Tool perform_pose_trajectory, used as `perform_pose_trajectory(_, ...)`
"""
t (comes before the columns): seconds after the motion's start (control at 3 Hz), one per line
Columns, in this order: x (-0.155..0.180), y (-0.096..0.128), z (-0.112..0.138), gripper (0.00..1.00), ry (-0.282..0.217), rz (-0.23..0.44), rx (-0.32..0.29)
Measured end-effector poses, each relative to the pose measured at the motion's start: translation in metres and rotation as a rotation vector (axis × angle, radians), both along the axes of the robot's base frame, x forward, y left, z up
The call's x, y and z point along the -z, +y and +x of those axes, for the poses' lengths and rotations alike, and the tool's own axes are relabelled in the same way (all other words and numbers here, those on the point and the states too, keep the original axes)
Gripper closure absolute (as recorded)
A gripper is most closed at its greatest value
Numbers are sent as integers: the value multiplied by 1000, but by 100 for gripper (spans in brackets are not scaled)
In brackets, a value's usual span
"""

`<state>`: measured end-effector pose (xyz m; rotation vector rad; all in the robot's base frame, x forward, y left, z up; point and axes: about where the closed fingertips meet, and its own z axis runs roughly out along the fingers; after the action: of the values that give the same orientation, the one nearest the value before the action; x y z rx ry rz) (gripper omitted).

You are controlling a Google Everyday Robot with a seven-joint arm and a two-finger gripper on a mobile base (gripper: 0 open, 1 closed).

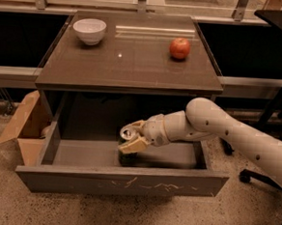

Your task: Place green can into top drawer

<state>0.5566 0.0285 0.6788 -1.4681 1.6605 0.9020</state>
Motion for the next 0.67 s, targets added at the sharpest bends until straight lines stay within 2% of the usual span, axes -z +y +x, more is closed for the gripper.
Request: perform_pose_trajectory(0.67,15,-9,10,22,-21,2,18)
